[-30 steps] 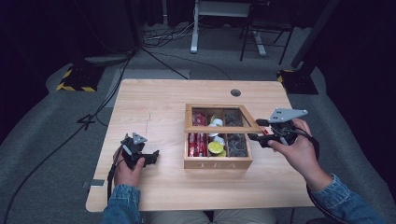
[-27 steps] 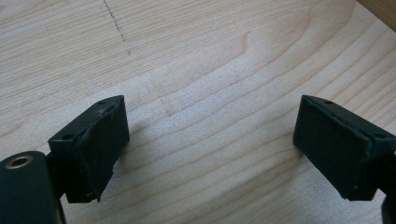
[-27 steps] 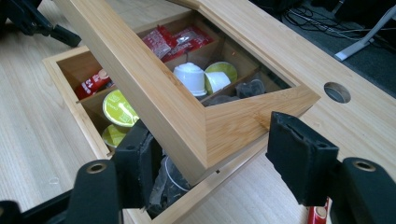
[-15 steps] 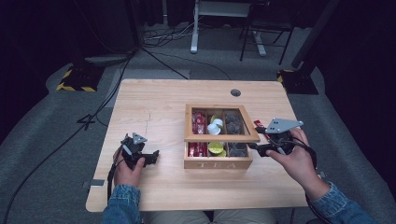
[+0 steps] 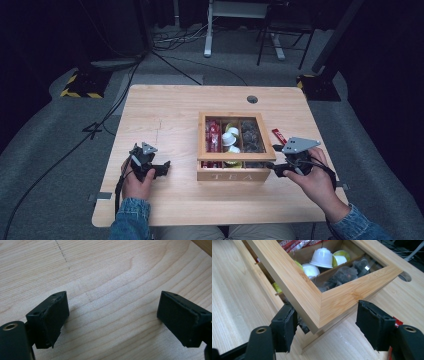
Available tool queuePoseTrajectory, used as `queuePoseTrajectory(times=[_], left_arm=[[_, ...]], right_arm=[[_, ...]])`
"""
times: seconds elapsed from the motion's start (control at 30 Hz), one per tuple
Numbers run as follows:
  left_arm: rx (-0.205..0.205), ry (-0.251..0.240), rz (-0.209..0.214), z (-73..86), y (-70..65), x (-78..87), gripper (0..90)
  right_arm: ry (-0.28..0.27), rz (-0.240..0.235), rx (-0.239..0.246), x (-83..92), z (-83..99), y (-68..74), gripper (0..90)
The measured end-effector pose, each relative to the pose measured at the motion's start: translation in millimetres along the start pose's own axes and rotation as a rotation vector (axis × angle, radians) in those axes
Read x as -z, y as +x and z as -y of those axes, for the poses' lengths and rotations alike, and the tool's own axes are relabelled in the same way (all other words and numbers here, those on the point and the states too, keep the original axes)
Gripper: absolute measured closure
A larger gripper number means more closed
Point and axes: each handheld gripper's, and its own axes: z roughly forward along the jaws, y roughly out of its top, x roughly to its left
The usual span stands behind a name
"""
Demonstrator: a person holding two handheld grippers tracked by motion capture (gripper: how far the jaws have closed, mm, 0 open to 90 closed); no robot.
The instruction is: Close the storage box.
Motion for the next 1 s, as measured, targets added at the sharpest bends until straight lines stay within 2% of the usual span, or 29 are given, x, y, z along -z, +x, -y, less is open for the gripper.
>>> queuePoseTrajectory(times=[0.47, 1.0], left_arm=[[0.000, 0.000, 0.000, 0.0, 0.0, 0.0, 10.9], [0.000, 0.000, -0.001, 0.0, 0.0, 0.0, 10.9]], right_arm=[[0.049, -0.035, -0.022, -11.3, 17.6, 6.6, 34.1], [0.090, -0.069, -0.055, -19.4, 24.6, 6.7, 34.5]])
